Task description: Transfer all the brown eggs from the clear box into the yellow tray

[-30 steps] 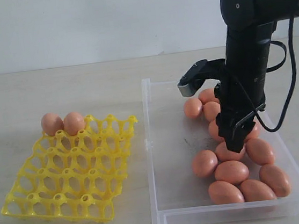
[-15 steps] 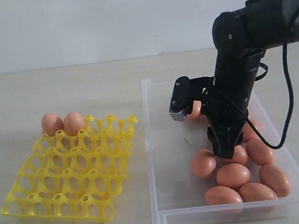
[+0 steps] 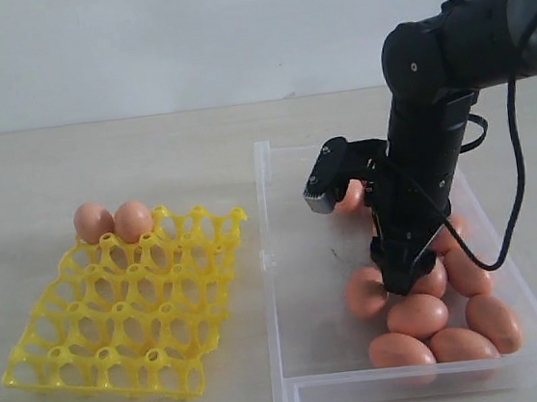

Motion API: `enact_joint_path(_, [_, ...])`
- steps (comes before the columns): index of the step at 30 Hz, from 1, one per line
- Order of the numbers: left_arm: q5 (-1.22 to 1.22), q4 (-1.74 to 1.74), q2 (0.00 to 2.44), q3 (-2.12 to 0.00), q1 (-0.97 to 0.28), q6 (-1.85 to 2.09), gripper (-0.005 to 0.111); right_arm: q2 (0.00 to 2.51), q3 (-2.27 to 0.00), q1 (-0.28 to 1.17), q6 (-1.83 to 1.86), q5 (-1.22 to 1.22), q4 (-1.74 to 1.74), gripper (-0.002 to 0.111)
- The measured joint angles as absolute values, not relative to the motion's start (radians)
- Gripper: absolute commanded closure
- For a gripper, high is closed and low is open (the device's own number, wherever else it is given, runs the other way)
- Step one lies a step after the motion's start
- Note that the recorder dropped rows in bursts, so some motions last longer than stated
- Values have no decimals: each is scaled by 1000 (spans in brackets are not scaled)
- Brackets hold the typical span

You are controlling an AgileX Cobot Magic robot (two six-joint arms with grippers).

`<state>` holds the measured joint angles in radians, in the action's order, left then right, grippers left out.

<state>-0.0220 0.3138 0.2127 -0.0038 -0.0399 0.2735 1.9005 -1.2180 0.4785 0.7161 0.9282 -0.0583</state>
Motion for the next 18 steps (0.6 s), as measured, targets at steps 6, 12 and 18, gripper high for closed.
enact_joint_path(6, [-22,314,213,-4,-40,273,103,1900,-1218,479,317,878,-46,46])
enact_joint_path(12, [-22,314,213,-4,-40,273,103,1900,-1218,479,75,896,-41,46])
enact_joint_path(18, [-22,314,213,-4,-40,273,103,1900,-1218,479,-20,954,-37,46])
